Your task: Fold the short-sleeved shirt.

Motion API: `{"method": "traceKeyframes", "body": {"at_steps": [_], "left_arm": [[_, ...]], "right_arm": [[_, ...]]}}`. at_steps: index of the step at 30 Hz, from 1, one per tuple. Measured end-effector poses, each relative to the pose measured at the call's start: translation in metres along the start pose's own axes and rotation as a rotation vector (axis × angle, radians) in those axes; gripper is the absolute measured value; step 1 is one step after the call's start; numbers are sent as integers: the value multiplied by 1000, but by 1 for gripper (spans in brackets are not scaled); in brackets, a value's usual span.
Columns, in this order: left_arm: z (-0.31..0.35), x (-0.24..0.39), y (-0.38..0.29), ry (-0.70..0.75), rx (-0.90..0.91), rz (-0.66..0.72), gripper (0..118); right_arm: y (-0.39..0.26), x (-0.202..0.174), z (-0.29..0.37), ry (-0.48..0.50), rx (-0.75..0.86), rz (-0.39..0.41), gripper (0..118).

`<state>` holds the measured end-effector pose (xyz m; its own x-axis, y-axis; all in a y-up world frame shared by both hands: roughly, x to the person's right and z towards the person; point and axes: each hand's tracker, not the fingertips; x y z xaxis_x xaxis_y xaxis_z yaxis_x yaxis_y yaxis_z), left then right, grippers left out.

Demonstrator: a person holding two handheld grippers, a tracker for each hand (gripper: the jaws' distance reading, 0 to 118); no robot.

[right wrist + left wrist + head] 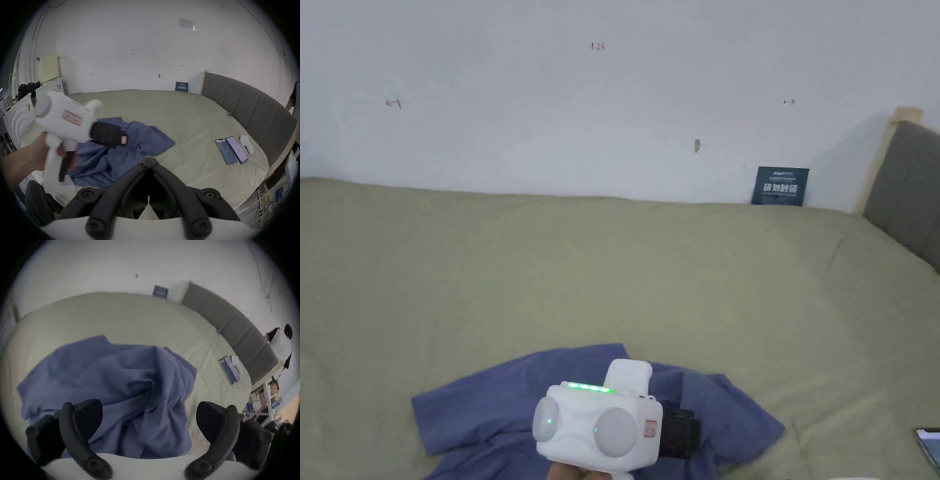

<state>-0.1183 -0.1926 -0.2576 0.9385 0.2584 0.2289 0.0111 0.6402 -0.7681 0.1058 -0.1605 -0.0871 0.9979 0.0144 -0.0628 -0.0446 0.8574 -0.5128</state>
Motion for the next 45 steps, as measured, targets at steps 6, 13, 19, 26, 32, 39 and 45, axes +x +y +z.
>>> {"method": "traceKeyframes", "body": {"at_steps": [6,13,19,26,32,39,45], "left_arm": [[184,-44,-70,207,381,100,0],[312,-103,-165,513,431,189,0],[304,-137,-156,463,353,230,0],[221,-211,-130,377,11,206,0],[149,-244,-127,392,-168,170,116],[103,-253,-135,451,-282,168,113],[119,-230,-125,440,-214,63,1]], "right_arm": [[2,-13,19,41,68,-4,0],[-2,-31,39,60,126,29,0],[0,-43,40,69,134,8,0],[-4,-49,29,89,97,4,0],[-11,-53,10,52,48,82,0],[-15,-36,-20,57,-58,-13,0],[16,6,-65,6,-100,-67,0]]}}
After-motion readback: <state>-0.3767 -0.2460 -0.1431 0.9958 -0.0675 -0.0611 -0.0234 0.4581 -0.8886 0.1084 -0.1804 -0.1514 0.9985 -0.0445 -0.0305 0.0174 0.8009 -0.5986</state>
